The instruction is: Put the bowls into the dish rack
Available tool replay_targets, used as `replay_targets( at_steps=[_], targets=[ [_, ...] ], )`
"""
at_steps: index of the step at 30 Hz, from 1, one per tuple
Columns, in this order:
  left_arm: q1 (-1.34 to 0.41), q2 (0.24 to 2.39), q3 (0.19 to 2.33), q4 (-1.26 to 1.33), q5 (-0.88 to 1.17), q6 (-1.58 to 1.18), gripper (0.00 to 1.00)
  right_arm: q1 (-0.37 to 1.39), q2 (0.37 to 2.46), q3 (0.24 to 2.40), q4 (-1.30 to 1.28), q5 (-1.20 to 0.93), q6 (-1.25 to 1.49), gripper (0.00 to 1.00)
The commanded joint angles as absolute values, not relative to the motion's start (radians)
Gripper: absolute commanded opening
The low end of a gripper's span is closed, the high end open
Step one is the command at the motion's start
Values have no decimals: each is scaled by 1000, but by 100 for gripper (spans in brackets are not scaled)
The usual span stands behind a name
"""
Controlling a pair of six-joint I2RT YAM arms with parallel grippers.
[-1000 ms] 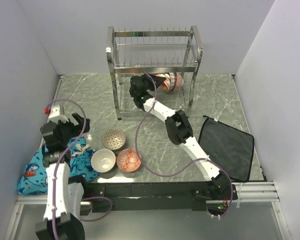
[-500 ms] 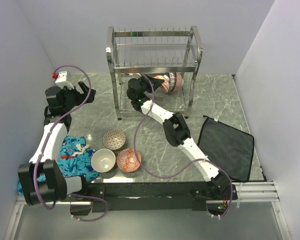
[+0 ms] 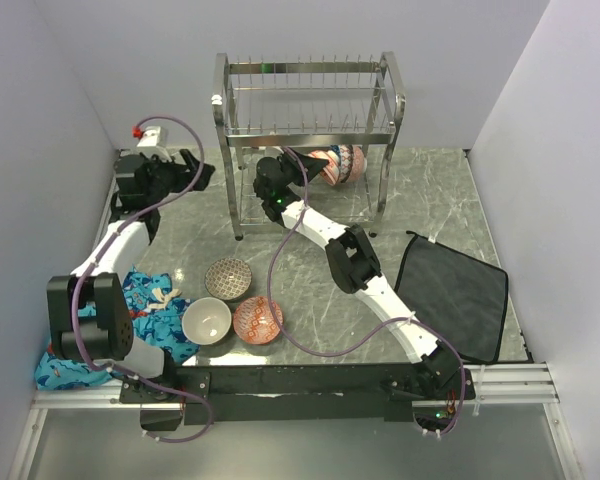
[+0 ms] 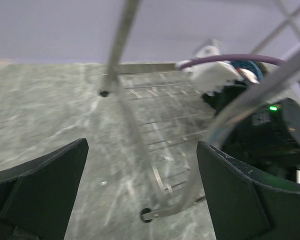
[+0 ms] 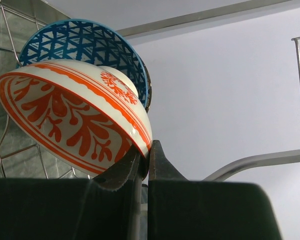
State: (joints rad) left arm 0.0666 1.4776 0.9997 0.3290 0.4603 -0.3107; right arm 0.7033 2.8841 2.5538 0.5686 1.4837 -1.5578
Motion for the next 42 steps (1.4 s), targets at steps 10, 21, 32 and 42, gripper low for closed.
replay_targets(
  at_steps=[10,21,32,42],
  targets=[
    [-67,1488,1020,440,514,-368,90,765,2833,2530,629,1523,-1542,0],
    [-107,1558,1071,454,549,-347,69,765,2809,2528,641,1517,-1543,0],
    [-169,1525,1095,356,584,-336,35,749,2787,2530,638,1534,-1549,0],
    [-227,1482,1054,302,578,-359,18,733,2787,2537,638,1563,-1551,0]
  ],
)
